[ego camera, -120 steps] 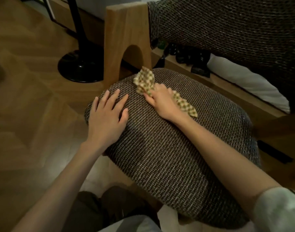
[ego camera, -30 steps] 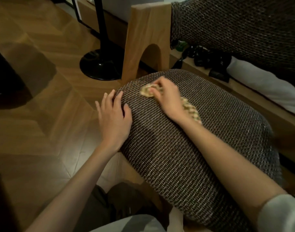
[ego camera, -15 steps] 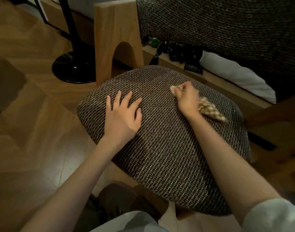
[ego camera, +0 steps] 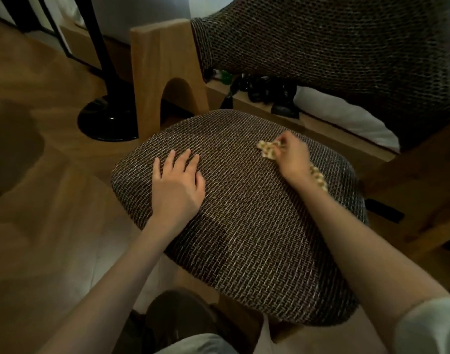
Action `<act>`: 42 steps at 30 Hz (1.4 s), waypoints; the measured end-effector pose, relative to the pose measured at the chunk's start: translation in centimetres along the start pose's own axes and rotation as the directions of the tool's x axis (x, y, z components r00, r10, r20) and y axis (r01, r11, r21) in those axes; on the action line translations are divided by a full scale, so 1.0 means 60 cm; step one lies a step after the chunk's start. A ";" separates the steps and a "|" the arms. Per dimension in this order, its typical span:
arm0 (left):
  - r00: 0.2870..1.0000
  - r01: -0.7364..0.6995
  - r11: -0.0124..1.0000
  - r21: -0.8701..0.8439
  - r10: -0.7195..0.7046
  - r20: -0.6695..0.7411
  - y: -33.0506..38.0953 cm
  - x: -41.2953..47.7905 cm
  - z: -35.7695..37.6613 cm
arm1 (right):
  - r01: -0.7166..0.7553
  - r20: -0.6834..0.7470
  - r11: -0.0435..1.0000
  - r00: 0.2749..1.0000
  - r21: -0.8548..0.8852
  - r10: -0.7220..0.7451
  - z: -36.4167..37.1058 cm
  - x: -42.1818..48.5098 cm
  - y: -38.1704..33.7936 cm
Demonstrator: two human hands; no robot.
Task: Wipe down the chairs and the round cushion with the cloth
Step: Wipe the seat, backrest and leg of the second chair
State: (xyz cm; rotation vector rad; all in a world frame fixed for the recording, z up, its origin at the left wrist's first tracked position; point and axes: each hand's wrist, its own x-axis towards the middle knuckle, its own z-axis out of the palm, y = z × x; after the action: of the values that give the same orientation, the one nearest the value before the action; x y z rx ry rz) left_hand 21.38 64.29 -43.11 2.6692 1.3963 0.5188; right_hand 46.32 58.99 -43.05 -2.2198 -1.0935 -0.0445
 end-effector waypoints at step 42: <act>0.956 -0.194 0.978 0.072 0.172 0.238 0.088 0.024 0.044 | -0.377 -0.178 0.910 0.921 -0.174 0.348 -0.071 0.075 0.113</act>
State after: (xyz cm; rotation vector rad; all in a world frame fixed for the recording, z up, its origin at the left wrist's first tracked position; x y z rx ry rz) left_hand 27.16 62.63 -44.01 2.8402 1.1450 0.1493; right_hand 55.16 56.73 -42.02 -2.5290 -0.6055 -0.1606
